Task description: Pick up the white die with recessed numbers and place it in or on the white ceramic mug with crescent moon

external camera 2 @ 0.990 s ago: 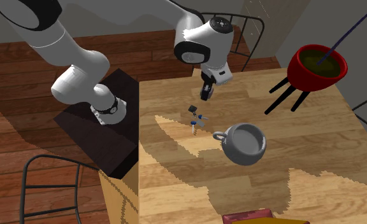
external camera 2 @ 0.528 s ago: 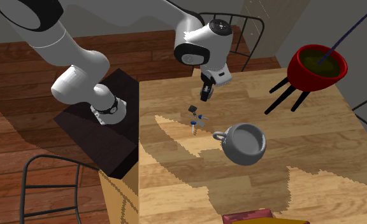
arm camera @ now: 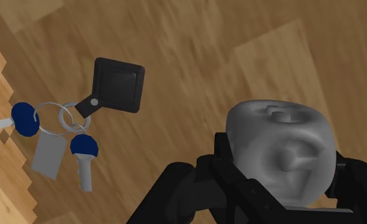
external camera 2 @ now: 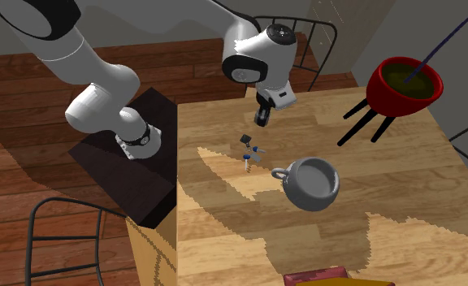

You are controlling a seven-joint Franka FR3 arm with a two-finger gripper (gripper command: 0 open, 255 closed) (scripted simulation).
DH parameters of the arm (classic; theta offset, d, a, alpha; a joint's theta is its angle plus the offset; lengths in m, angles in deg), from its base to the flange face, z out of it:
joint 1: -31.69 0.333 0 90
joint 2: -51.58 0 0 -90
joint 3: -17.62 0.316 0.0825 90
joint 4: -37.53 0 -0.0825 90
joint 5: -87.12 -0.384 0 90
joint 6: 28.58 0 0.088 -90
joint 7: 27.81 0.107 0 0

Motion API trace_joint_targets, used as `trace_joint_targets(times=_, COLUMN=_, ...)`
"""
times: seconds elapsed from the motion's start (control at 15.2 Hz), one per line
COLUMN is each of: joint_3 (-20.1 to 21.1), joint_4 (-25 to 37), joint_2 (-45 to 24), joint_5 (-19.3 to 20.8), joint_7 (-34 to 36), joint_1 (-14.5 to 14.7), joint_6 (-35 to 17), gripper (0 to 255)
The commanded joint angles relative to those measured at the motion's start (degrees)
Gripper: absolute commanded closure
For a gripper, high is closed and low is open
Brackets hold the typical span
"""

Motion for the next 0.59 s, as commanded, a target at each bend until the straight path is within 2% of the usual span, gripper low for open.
trace_joint_targets(times=0.0, joint_3=-0.03, joint_4=-0.06, joint_2=-0.04, joint_5=0.02, joint_7=-0.01, joint_1=-0.02, joint_6=0.07, gripper=255)
trace_joint_targets(times=0.13, joint_3=-0.02, joint_4=-0.05, joint_2=-0.06, joint_5=0.02, joint_7=0.01, joint_1=-0.03, joint_6=0.06, gripper=255)
trace_joint_targets(times=0.53, joint_3=-0.27, joint_4=2.41, joint_2=2.36, joint_5=-1.11, joint_7=-0.79, joint_1=-0.09, joint_6=4.71, gripper=255)
